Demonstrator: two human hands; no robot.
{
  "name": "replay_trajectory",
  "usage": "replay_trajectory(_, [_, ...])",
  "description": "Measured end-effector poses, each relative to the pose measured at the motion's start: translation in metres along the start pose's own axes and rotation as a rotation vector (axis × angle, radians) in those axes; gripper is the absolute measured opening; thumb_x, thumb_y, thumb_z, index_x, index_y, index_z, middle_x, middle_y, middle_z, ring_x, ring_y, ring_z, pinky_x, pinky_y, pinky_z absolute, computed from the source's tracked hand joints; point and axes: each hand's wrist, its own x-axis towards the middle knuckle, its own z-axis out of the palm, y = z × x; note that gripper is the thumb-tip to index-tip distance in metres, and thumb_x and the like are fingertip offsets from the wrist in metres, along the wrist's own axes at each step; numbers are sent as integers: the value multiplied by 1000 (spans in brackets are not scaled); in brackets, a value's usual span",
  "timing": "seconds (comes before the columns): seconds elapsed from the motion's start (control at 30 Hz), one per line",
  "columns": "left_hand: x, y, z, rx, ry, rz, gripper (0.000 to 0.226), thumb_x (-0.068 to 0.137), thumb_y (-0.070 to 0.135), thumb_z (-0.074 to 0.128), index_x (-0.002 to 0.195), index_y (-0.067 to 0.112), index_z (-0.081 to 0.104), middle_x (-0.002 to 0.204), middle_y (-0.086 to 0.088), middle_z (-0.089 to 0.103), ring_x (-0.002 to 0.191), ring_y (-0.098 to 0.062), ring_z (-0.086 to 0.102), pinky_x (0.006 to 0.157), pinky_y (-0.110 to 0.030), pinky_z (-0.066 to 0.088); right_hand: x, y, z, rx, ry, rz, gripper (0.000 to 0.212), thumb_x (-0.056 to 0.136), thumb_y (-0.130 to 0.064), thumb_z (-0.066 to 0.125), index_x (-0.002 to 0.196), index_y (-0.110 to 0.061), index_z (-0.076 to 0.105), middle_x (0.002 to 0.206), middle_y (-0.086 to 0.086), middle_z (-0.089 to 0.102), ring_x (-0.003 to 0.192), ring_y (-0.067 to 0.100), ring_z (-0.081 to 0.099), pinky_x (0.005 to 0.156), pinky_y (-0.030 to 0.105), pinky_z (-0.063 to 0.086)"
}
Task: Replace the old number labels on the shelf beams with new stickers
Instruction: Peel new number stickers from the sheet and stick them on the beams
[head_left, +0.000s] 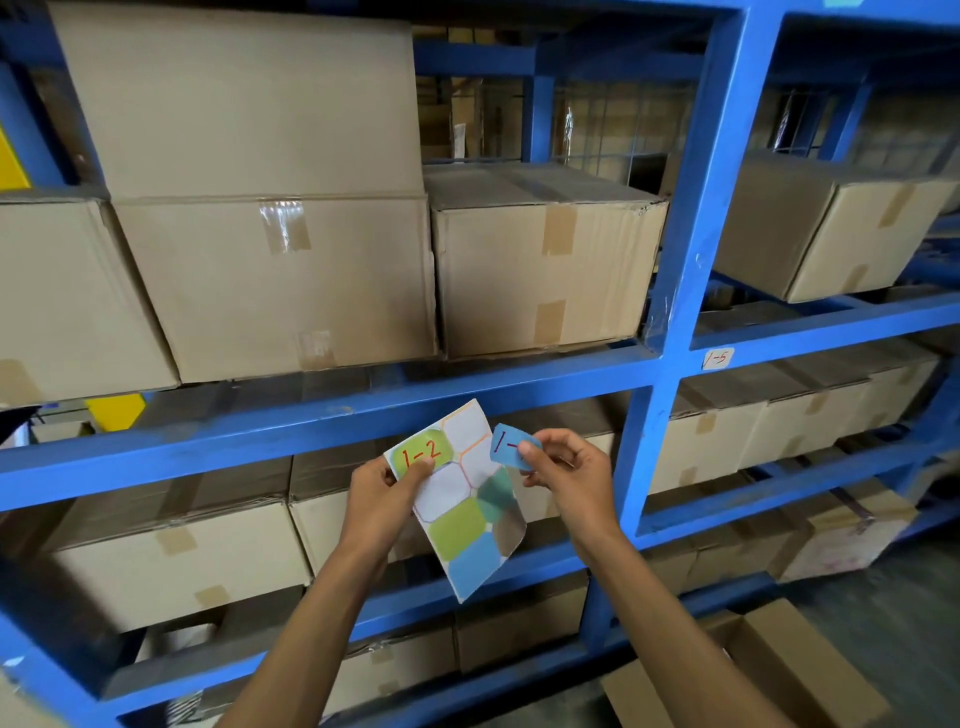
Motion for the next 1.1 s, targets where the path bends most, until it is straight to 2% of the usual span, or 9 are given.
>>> replay_trajectory(0.2, [8,-6,-10,1,10,6,10,91,14,69,98,19,74,87,12,79,77,-4,75,59,-16,56,38,2,-6,-27,13,-38,7,84,-4,74,89,-5,69,76,-2,74,71,6,70,58,22,58])
replay_trajectory(0.47, [23,-12,-12,83,2,29,12,92,22,68,101,20,74,96,8,78,83,-7,75,66,-20,57,91,16,-16,-148,4,-68,8,82,-8,78,86,-12,73,75,-5,75,70,4,69,56,19,55])
replay_trajectory(0.57, [28,-14,-8,95,2,32,8,92,21,68,96,23,74,92,10,79,83,-7,75,63,-17,57,103,25,-16,-209,-28,-65,9,80,-11,80,86,-14,73,80,1,75,72,8,69,58,22,56])
replay_trajectory(0.67, [32,-17,-6,97,18,24,9,92,21,68,97,23,75,92,10,79,83,-6,75,64,-17,57,110,34,-7,-260,-63,-75,8,79,-15,81,83,-16,74,80,0,74,72,4,66,58,22,55])
replay_trajectory(0.73, [35,-21,-5,88,29,12,8,91,22,68,97,23,75,91,11,79,84,-7,75,63,-17,57,115,40,-3,-269,-46,-91,8,79,-14,81,83,-15,74,80,1,73,71,2,64,57,21,54])
replay_trajectory(0.87, [37,-24,-5,70,32,4,8,91,22,68,95,24,75,87,16,79,82,-4,75,60,-14,56,123,49,-4,-263,5,-112,11,79,-14,81,86,-9,74,83,7,74,74,11,66,62,27,57])
replay_trajectory(1.1, [44,-26,1,67,27,-3,10,90,25,69,98,23,75,92,12,80,86,-7,75,64,-16,56,131,60,-3,-254,47,-134,9,77,-14,82,84,-13,76,78,2,74,72,12,68,71,33,61])
